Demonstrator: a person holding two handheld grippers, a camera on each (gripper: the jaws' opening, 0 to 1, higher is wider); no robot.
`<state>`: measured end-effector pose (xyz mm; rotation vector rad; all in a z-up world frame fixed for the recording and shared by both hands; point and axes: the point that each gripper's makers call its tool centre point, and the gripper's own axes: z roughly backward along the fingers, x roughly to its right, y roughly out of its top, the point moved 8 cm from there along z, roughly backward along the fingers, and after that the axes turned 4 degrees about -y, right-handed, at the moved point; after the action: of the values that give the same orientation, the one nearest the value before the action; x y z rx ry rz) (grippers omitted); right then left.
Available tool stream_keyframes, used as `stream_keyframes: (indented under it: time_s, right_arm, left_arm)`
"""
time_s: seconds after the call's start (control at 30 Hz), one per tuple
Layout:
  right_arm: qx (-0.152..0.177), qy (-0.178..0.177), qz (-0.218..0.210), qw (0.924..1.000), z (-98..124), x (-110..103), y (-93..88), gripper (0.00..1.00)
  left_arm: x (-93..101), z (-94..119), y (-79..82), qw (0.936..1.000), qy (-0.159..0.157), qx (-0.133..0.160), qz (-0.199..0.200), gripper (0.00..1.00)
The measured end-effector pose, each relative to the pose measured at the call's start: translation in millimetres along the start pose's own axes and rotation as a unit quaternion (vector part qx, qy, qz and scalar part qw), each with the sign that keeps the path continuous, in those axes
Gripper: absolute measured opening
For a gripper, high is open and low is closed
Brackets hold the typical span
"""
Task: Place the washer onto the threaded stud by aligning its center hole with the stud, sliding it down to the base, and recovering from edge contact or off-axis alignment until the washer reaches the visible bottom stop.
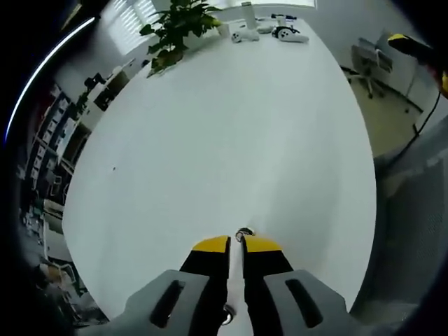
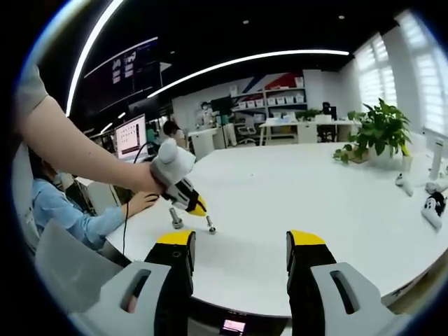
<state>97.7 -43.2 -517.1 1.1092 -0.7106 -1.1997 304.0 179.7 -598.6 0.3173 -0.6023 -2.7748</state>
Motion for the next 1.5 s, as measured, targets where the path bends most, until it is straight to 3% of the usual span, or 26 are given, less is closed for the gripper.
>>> stream_keyframes:
  time_s: [0.3,0.53,0.73,1.0,1.13,1.27,1.37,1.43,1.5]
  right_arm:
    - [0.005,0.003,0.003,1.0000,-0.5,-1.4,1.8,0.55]
    - [0.007,0.010,0.000,0.9999,-0.4,-2.5,2.1,0.55]
    - [0.011,0.005,0.001,0.9999,1.3,-1.4,3.0,0.55]
    - [0.010,0.001,0.008,0.9999,0.7,-2.9,3.7,0.55]
    - [0.012,-0.004,-0.001,0.9999,-0.5,-1.0,6.0,0.56]
    - [0.027,-0.026,0.017,0.9991,-0.7,-3.2,17.9,0.57]
    - [0.034,-0.023,0.028,0.9987,-3.8,-10.4,26.5,0.58]
    - [0.037,-0.025,0.036,0.9983,-6.9,-12.9,30.2,0.58]
    - [0.055,-0.026,0.020,0.9980,-13.1,-16.3,37.9,0.58]
  left_arm:
    - [7.7,19.5,-6.1,0.9986,0.015,0.038,0.032,0.05]
    - [11.9,59.1,-14.5,0.9879,0.053,0.106,0.100,0.06]
    - [19.3,97.0,-27.2,0.9740,0.088,0.156,0.138,0.07]
    - [29.2,138.0,-53.4,0.9373,0.148,0.238,0.207,0.08]
    - [37.7,153.8,-69.1,0.9223,0.162,0.266,0.229,0.09]
    - [44.2,165.4,-83.5,0.9108,0.177,0.288,0.237,0.10]
    - [49.6,173.6,-97.3,0.8944,0.183,0.312,0.263,0.11]
    - [51.4,176.1,-105.8,0.8944,0.184,0.317,0.256,0.12]
    - [51.1,179.8,-108.2,0.8995,0.191,0.326,0.219,0.13]
